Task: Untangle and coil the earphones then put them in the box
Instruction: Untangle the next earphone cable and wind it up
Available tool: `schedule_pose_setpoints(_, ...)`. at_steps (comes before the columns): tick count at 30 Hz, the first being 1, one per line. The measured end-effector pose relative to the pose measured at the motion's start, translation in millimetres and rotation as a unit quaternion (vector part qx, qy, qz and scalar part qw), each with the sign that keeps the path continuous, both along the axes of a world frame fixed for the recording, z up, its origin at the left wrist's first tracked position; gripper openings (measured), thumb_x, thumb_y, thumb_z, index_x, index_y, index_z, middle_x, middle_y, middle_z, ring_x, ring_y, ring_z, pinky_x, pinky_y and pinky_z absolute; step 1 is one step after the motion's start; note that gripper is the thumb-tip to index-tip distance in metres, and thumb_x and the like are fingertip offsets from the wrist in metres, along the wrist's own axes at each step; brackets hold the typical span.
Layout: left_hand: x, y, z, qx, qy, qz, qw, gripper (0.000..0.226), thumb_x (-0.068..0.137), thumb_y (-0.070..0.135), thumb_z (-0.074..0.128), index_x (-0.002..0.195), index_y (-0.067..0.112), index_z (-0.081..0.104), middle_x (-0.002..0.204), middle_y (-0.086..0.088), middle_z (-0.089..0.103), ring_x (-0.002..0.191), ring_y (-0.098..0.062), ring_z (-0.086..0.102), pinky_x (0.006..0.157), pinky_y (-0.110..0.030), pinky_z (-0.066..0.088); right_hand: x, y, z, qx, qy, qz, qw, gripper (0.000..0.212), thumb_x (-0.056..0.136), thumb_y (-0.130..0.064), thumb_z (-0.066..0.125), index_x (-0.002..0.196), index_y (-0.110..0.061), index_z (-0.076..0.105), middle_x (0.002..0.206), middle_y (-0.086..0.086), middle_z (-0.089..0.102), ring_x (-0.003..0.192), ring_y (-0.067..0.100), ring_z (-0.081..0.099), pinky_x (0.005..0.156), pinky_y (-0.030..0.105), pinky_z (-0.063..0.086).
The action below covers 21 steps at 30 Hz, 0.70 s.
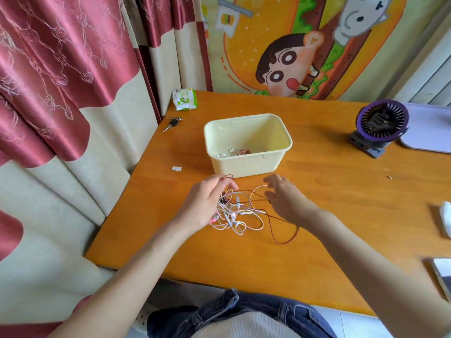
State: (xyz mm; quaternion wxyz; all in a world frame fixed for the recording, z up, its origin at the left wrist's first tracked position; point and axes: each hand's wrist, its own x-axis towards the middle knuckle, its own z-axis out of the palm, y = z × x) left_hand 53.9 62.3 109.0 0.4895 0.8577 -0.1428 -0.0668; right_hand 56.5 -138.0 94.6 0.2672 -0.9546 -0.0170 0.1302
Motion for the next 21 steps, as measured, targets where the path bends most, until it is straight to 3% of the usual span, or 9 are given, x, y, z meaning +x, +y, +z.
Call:
schedule_pose_setpoints(2, 3, -4, -2, 0.079, -0.003, -0.039, 0.996, 0.031, 0.101, 0.021, 0.039, 0.091, 0.014, 0.067, 0.1, -0.003, 0.065, 0.09, -0.025, 0.059, 0.081, -0.031, 0.04, -6, 13, 7, 0.105, -0.138, 0.011, 0.985, 0.029, 0.096, -0.009, 0.046, 0.124, -0.004, 0.048, 0.121, 0.013, 0.055, 0.113, 0.025, 0.053, 0.094, 0.025, 0.037)
schedule_pose_setpoints(4, 3, -8, -10, 0.161, -0.019, -0.074, 0.984, 0.031, 0.101, 0.02, 0.039, 0.085, 0.019, 0.065, 0.088, -0.003, 0.063, 0.082, -0.017, 0.053, 0.081, -0.036, 0.037, -12, 27, 17, 0.187, -0.17, 0.039, 0.967, 0.026, 0.098, -0.016, 0.044, 0.12, -0.007, 0.053, 0.112, 0.007, 0.059, 0.101, 0.015, 0.057, 0.085, 0.016, 0.039)
schedule_pose_setpoints(7, -1, -13, -22, 0.24, -0.03, -0.11, 0.964, 0.033, 0.101, 0.024, 0.035, 0.081, 0.024, 0.061, 0.09, 0.006, 0.065, 0.094, -0.013, 0.054, 0.083, -0.037, 0.032, -16, 42, 17, 0.199, -0.065, 0.071, 0.975, 0.027, 0.1, -0.026, 0.038, 0.118, -0.01, 0.05, 0.086, 0.004, 0.06, 0.076, 0.014, 0.059, 0.066, 0.016, 0.041)
schedule_pose_setpoints(10, -6, -14, -31, 0.271, -0.031, -0.124, 0.954, 0.033, 0.102, 0.022, 0.032, 0.081, 0.023, 0.057, 0.097, 0.009, 0.061, 0.106, -0.013, 0.048, 0.082, -0.036, 0.026, -16, 47, 6, 0.193, 0.034, 0.03, 0.98, 0.029, 0.101, -0.032, 0.034, 0.121, -0.011, 0.039, 0.075, 0.004, 0.064, 0.067, 0.004, 0.055, 0.058, 0.013, 0.039)
schedule_pose_setpoints(12, -7, -12, -34, 0.287, -0.037, -0.126, 0.949, 0.032, 0.101, 0.017, 0.03, 0.085, 0.02, 0.057, 0.101, 0.009, 0.06, 0.108, -0.016, 0.046, 0.088, -0.037, 0.028, -18, 48, 2, 0.19, 0.077, 0.023, 0.979, 0.03, 0.101, -0.035, 0.033, 0.115, -0.01, 0.041, 0.082, 0.003, 0.066, 0.073, 0.009, 0.057, 0.062, 0.016, 0.042)
schedule_pose_setpoints(14, -8, -9, -36, 0.3, -0.026, -0.13, 0.945, 0.034, 0.101, 0.014, 0.028, 0.093, 0.018, 0.061, 0.105, 0.008, 0.059, 0.11, -0.016, 0.044, 0.091, -0.036, 0.027, -21, 50, -2, 0.145, 0.106, 0.056, 0.982, 0.035, 0.101, -0.036, 0.03, 0.108, -0.007, 0.048, 0.093, 0.005, 0.066, 0.089, 0.021, 0.059, 0.076, 0.027, 0.044)
schedule_pose_setpoints(16, -9, -8, -37, 0.31, -0.025, -0.126, 0.942, 0.037, 0.099, 0.011, 0.027, 0.094, 0.021, 0.063, 0.106, 0.006, 0.058, 0.11, -0.014, 0.043, 0.094, -0.034, 0.026, -24, 52, -3, 0.135, 0.148, 0.066, 0.978, 0.042, 0.1, -0.04, 0.029, 0.103, -0.006, 0.053, 0.085, 0.003, 0.066, 0.091, 0.022, 0.06, 0.083, 0.033, 0.045)
schedule_pose_setpoints(19, -13, -6, -38, 0.268, -0.005, -0.114, 0.957, 0.03, 0.1, 0.011, 0.029, 0.094, 0.02, 0.057, 0.099, 0.005, 0.055, 0.105, -0.015, 0.045, 0.091, -0.034, 0.028, -23, 51, -1, 0.148, 0.164, 0.042, 0.975, 0.036, 0.1, -0.039, 0.033, 0.091, -0.011, 0.054, 0.064, -0.003, 0.059, 0.066, 0.013, 0.059, 0.066, 0.027, 0.047)
schedule_pose_setpoints(21, -18, -5, -43, 0.182, 0.037, -0.102, 0.977, 0.016, 0.101, 0.016, 0.035, 0.095, 0.022, 0.048, 0.086, 0.009, 0.05, 0.087, -0.011, 0.048, 0.078, -0.031, 0.034, -20, 48, 4, 0.103, 0.146, 0.061, 0.982, 0.025, 0.1, -0.027, 0.037, 0.091, -0.014, 0.056, 0.064, -0.002, 0.057, 0.059, 0.013, 0.056, 0.054, 0.022, 0.041)
